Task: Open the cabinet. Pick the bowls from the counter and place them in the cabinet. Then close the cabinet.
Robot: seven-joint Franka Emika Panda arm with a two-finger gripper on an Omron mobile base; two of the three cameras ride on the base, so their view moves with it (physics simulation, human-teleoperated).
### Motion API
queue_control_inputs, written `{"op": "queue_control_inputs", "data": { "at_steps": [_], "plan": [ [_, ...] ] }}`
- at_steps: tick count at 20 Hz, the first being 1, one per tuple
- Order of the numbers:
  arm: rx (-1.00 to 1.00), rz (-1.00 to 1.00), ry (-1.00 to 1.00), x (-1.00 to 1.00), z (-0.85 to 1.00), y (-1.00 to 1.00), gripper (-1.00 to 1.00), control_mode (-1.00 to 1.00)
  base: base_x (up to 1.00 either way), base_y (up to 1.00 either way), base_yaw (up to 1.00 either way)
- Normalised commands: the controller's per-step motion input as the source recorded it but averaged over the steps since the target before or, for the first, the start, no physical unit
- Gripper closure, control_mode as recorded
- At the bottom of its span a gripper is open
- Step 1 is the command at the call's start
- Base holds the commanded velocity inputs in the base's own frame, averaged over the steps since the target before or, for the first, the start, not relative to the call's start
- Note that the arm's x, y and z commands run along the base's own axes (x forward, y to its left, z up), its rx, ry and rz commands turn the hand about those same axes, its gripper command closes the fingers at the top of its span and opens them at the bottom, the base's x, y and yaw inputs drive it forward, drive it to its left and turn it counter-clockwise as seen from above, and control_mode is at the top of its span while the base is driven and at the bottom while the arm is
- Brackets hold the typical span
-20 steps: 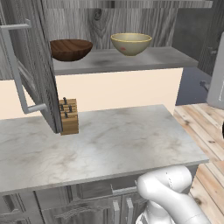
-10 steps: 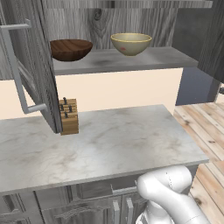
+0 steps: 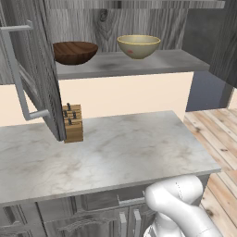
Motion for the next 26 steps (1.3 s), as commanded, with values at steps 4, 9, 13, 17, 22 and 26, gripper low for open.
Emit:
{"op": "queue_control_inputs", "data": {
  "at_steps": [4, 9, 13, 17, 22, 26],
  "plan": [
    [0.00, 0.03, 0.00, -0.35, 0.00, -0.32, -1.00, -1.00, 0.00, 0.00, 0.00],
    [0.01, 0.03, 0.00, -0.28, 0.00, -0.34, -1.00, -1.00, 0.00, 0.00, 0.00],
    [0.02, 0.02, -0.01, -0.23, 0.00, -0.37, -1.00, -1.00, 0.00, 0.00, 0.00],
    [0.02, 0.01, -0.01, -0.24, 0.00, -0.38, -1.00, -1.00, 0.00, 0.00, 0.00],
    [0.04, 0.01, 0.00, -0.22, 0.00, -0.41, -1.00, -1.00, 0.00, 0.00, 0.00],
    [0.03, 0.00, 0.00, -0.21, 0.00, -0.46, -1.00, -1.00, 0.00, 0.00, 0.00]
  ]
}}
